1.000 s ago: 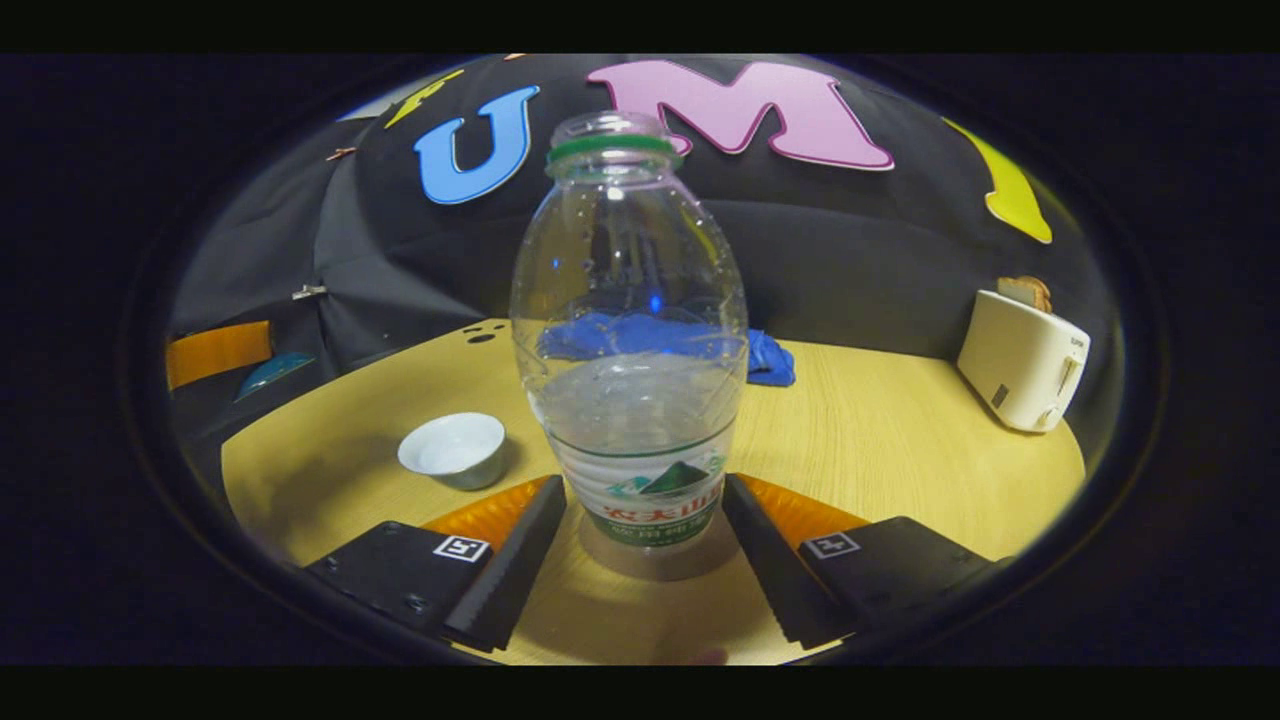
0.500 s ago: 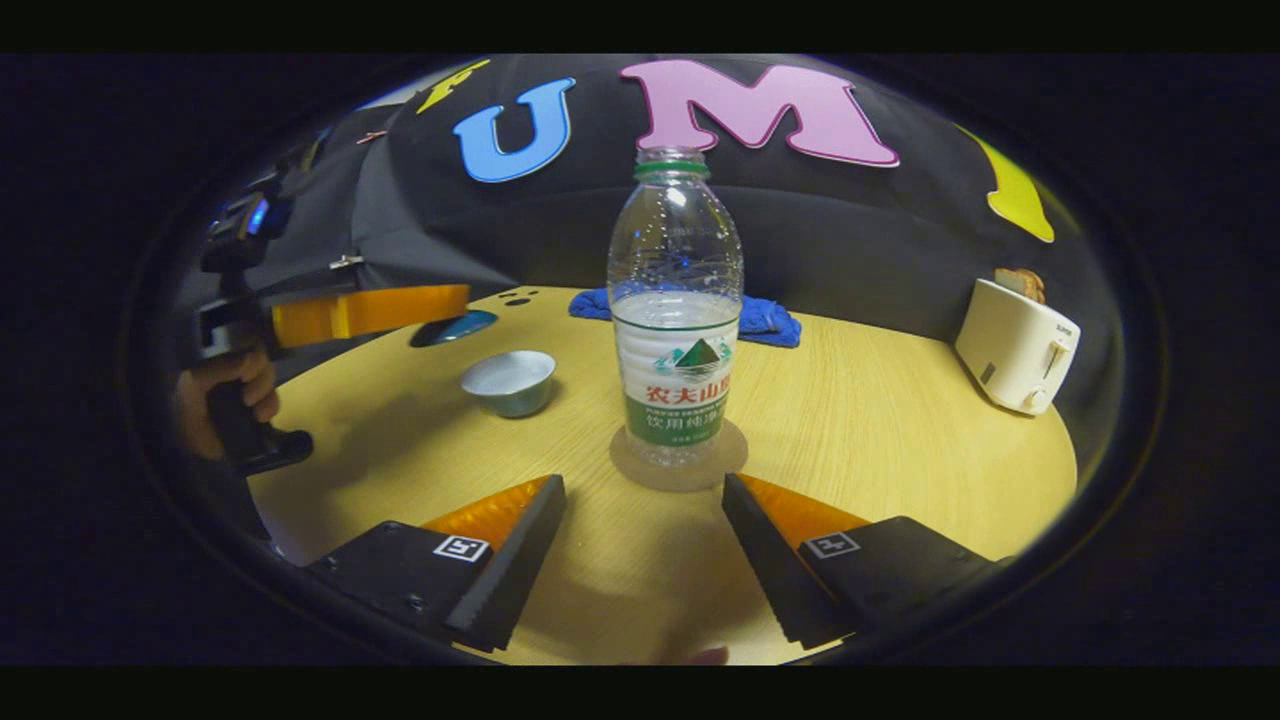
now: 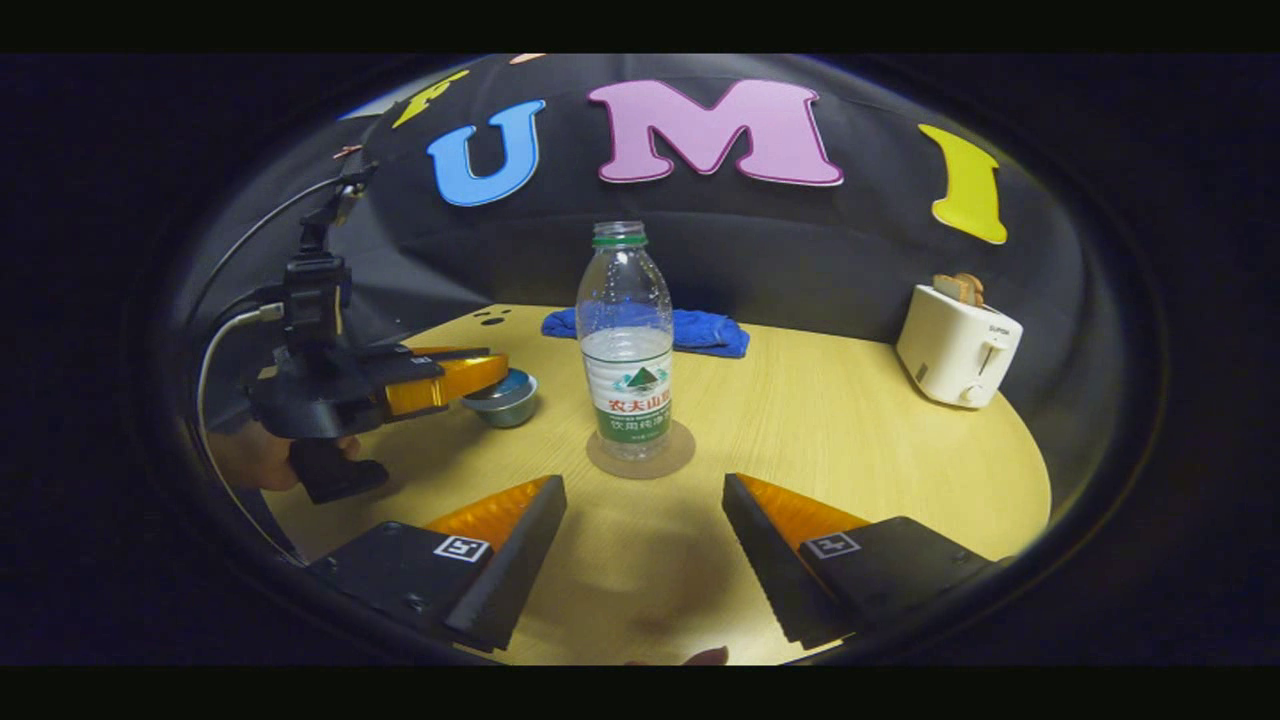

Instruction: Open the teacup lid with one hand, grasp the water bottle and pour water into the teacup with the other hand; after pouring, place the water bottle on the coaster and then close the teacup lid.

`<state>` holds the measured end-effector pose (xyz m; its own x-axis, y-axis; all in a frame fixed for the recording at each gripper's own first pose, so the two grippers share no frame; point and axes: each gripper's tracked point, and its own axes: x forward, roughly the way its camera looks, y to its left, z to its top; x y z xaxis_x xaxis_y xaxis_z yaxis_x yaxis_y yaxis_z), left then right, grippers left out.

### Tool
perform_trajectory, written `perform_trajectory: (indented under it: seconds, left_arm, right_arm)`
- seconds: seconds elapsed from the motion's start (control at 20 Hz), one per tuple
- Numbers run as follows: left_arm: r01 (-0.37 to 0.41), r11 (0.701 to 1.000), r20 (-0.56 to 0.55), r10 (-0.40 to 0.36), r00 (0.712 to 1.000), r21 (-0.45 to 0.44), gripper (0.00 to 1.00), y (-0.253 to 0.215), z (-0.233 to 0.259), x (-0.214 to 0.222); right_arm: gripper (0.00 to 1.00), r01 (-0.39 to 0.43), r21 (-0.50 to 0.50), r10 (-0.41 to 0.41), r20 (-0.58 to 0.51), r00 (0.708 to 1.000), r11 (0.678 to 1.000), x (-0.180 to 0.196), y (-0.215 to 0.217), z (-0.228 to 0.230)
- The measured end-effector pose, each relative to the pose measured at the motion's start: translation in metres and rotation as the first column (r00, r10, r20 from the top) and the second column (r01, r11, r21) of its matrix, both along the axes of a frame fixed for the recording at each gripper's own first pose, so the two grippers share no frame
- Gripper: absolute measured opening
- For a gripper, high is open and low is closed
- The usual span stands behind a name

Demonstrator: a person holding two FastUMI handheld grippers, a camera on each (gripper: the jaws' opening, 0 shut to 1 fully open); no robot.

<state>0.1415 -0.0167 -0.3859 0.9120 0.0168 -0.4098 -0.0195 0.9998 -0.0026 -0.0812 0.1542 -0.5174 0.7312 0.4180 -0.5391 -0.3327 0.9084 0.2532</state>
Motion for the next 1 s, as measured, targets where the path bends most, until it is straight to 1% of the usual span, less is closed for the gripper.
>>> perform_trajectory:
  seconds: [0.05, 0.3, 0.35, 0.4, 0.45, 0.55, 0.6, 0.65, 0.8, 0.9, 1.0]
  left_arm:
    - [-0.001, 1.0, -0.005, 0.001, 1.0, 0.007, 0.31, 0.0, -0.003, 0.002]
    - [-0.028, 1.0, -0.022, 0.028, 0.999, 0.004, 0.31, 0.003, -0.012, 0.002]
    - [-0.031, 1.0, -0.022, 0.031, 0.999, 0.006, 0.35, 0.003, -0.012, 0.001]
    - [-0.032, 0.999, -0.023, 0.033, 0.999, 0.008, 0.34, 0.004, -0.014, 0.001]
    - [-0.029, 1.0, -0.017, 0.029, 0.999, 0.01, 0.31, 0.004, -0.013, 0.001]
    - [-0.023, 0.999, -0.012, 0.023, 1.0, 0.031, 0.32, 0.003, -0.014, 0.001]
    - [-0.017, 0.999, -0.008, 0.018, 1.0, 0.043, 0.39, 0.003, -0.014, 0.001]
    - [-0.017, 0.999, -0.007, 0.017, 1.0, 0.045, 0.4, 0.004, -0.013, 0.001]
    - [-0.013, 1.0, -0.014, 0.013, 1.0, 0.028, 0.75, 0.003, -0.012, -0.003]
    - [-0.008, 1.0, -0.005, 0.008, 1.0, 0.018, 0.98, 0.001, -0.002, -0.007]
    - [-0.005, 1.0, 0.001, 0.005, 1.0, 0.021, 0.98, 0.002, 0.012, -0.014]
  right_arm:
    - [0.98, 0.007, 0.003, -0.007, -0.003, 1.0, 1.0, -0.001, -0.002, 0.002]
    - [0.98, 0.029, -0.002, -0.029, -0.017, 0.999, 1.0, -0.001, -0.01, 0.0]
    - [0.98, 0.036, 0.007, -0.035, -0.021, 0.999, 0.999, 0.0, -0.01, 0.001]
    - [0.93, 0.044, 0.019, -0.044, -0.024, 0.999, 0.999, 0.002, -0.011, 0.003]
    - [0.98, 0.053, 0.026, -0.053, -0.024, 0.998, 0.998, 0.003, -0.011, 0.004]
    - [0.98, 0.069, 0.038, -0.068, -0.023, 0.997, 0.997, 0.005, -0.012, 0.009]
    - [0.98, 0.074, 0.039, -0.074, -0.02, 0.997, 0.996, 0.006, -0.012, 0.01]
    - [0.98, 0.079, 0.039, -0.078, -0.017, 0.997, 0.996, 0.007, -0.013, 0.012]
    - [0.98, 0.095, 0.039, -0.095, 0.0, 0.995, 0.995, 0.008, -0.015, 0.023]
    - [0.98, 0.111, 0.04, -0.112, 0.021, 0.993, 0.993, 0.013, -0.017, 0.035]
    - [0.98, 0.13, 0.05, -0.132, 0.04, 0.99, 0.99, 0.017, -0.019, 0.05]
